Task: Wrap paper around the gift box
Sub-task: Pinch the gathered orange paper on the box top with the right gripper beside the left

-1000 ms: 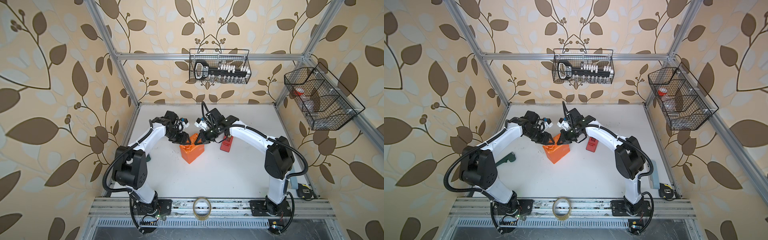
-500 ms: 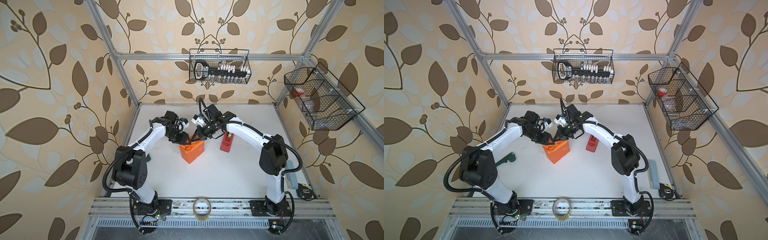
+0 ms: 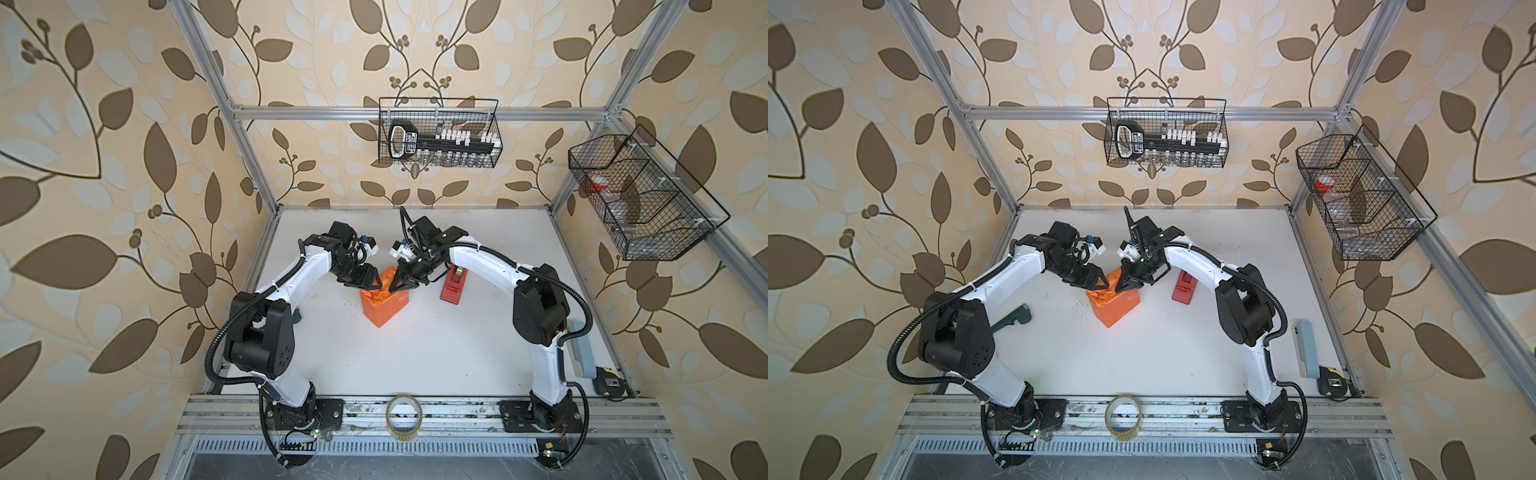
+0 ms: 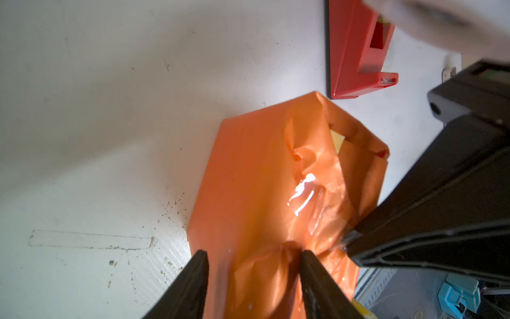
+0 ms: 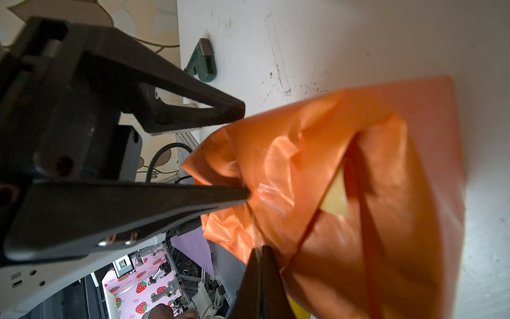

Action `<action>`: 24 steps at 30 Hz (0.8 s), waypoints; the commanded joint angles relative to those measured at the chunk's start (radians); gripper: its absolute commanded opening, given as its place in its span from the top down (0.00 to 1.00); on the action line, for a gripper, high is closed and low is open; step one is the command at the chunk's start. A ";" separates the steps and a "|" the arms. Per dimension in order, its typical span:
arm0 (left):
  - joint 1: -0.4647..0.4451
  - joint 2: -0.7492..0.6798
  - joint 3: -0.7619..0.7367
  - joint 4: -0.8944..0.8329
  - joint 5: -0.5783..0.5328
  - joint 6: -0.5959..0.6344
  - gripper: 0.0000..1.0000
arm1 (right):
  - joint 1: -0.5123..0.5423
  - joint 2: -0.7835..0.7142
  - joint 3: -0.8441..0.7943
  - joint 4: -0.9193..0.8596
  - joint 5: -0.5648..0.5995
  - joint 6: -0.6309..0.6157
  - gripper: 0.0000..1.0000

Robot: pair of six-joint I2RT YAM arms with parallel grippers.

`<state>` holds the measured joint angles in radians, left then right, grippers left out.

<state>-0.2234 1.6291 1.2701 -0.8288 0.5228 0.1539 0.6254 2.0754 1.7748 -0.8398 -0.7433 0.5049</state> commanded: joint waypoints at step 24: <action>-0.014 0.081 0.179 -0.126 0.029 -0.057 0.43 | 0.014 0.060 -0.026 -0.054 0.118 0.037 1.00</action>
<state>-0.2241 1.6863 1.4311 -0.9398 0.5499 0.1101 0.6338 2.0758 1.7859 -0.8551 -0.7219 0.5388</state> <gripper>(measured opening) 0.568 0.047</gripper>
